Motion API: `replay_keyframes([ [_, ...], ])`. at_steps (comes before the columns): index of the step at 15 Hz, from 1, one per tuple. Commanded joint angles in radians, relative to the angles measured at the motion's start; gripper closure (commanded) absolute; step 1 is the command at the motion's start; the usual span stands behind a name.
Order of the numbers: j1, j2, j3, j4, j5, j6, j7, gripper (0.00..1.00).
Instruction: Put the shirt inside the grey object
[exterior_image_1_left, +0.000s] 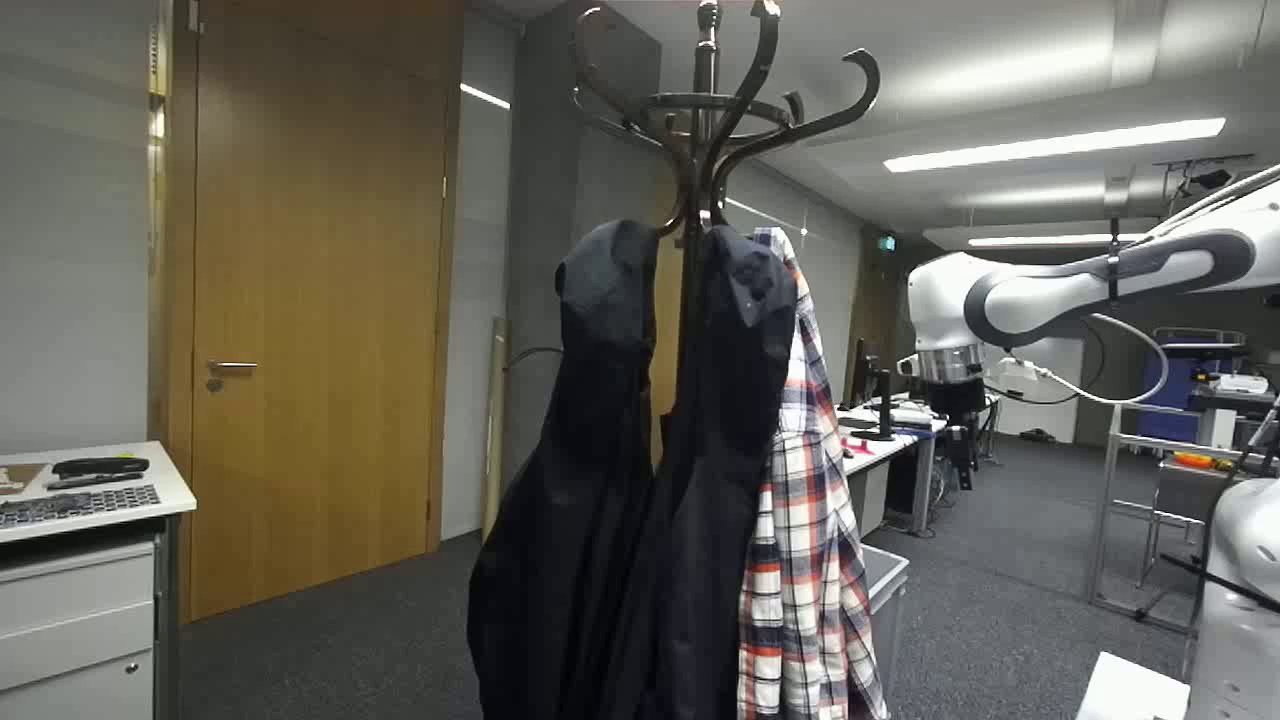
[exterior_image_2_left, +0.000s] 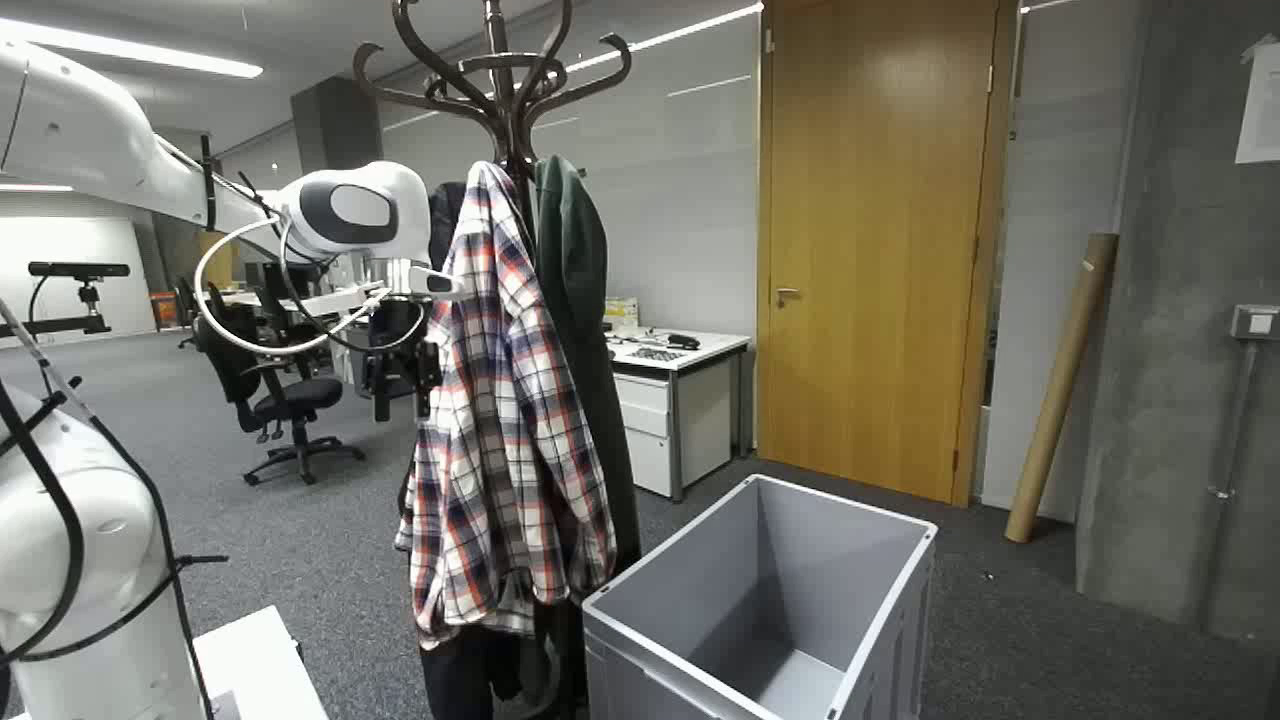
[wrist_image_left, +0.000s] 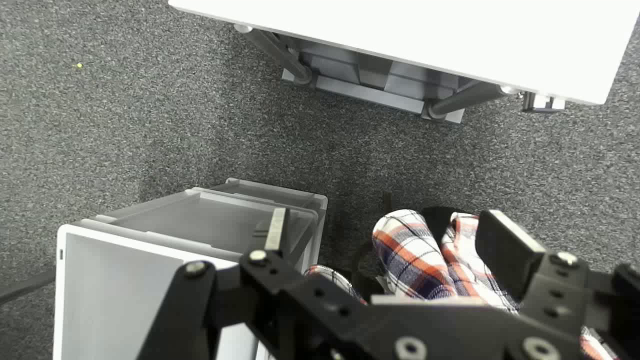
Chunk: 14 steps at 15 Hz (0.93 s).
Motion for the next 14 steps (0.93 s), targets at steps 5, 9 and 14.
replay_keyframes([
  [5, 0.019, 0.002, -0.016, 0.002, -0.008, -0.002, 0.009, 0.0],
  [9, 0.014, -0.045, -0.029, -0.012, -0.012, 0.026, 0.008, 0.0],
  [14, 0.008, -0.139, -0.038, 0.007, -0.022, 0.006, 0.013, 0.0],
])
